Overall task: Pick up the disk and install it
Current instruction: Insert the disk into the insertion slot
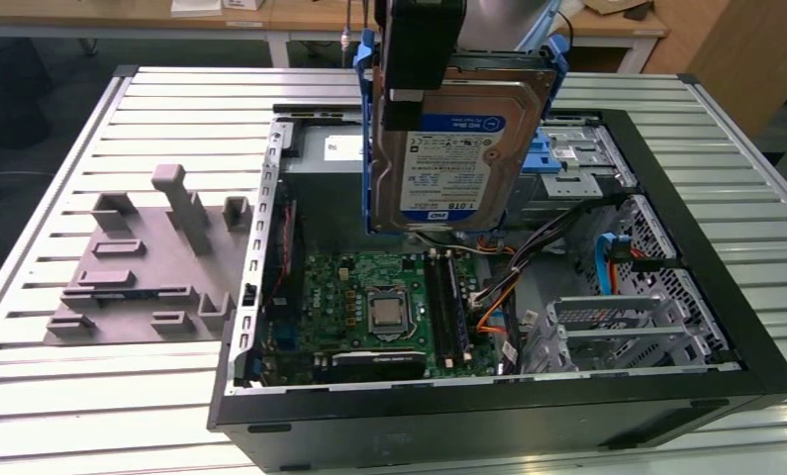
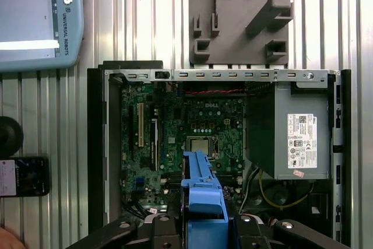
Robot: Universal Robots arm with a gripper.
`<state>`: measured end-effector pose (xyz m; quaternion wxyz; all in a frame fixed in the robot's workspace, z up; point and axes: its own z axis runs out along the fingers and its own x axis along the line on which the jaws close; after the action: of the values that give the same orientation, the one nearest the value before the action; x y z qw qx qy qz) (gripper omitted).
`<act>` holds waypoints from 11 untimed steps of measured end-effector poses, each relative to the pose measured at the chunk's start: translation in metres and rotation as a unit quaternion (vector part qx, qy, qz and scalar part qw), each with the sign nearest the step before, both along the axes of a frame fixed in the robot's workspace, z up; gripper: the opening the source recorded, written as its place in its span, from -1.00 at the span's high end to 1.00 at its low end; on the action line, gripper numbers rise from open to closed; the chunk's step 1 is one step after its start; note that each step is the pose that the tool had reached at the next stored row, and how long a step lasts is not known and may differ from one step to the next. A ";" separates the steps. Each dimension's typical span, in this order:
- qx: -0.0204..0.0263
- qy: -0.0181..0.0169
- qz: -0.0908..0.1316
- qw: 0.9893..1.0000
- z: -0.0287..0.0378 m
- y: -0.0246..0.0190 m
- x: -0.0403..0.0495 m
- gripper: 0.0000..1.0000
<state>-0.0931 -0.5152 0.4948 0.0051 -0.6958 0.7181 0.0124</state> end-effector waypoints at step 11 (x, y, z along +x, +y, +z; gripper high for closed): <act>0.000 0.000 0.000 1.000 -0.0001 0.0000 0.0088 0.27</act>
<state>-0.0843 -0.5152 0.4947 0.0052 -0.6959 0.7181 0.0124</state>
